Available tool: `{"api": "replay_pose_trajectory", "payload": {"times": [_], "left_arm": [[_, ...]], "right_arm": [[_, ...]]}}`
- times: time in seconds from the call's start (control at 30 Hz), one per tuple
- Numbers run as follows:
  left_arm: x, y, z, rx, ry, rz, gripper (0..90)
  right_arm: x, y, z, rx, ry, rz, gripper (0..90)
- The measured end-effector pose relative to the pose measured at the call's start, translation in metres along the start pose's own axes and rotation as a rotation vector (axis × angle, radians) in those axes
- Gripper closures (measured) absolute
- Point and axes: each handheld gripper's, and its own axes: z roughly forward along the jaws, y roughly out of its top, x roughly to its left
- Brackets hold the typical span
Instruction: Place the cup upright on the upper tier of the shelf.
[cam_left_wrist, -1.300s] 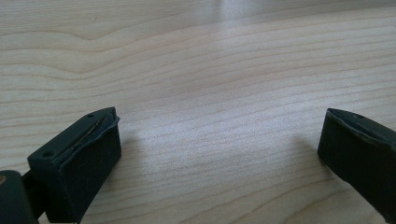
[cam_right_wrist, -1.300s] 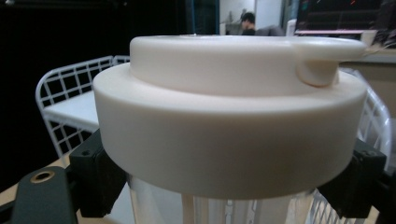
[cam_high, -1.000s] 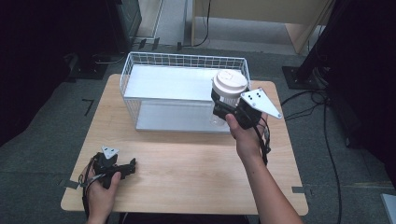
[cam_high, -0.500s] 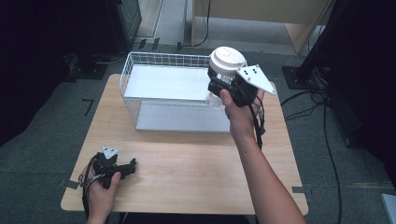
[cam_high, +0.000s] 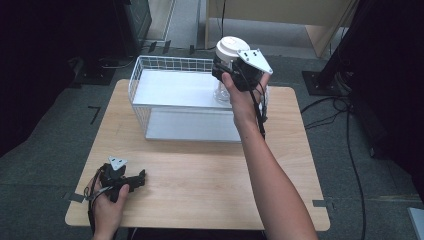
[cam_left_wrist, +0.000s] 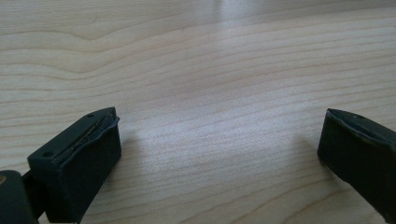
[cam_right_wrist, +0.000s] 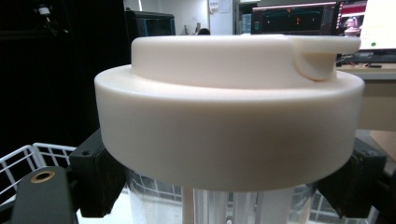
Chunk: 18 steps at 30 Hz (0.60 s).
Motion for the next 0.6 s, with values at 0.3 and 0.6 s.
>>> {"api": "replay_pose_trajectory", "payload": {"times": [0.3,0.6], "left_arm": [[0.0,0.0,0.0,0.004,-0.002,0.003,0.0],[0.0,0.0,-0.001,0.003,-0.002,0.007,0.0]], "right_arm": [[0.002,-0.002,0.017,-0.007,-0.025,-0.023,15.0],[0.003,-0.005,0.013,-0.004,0.0,-0.049,13.3]]}}
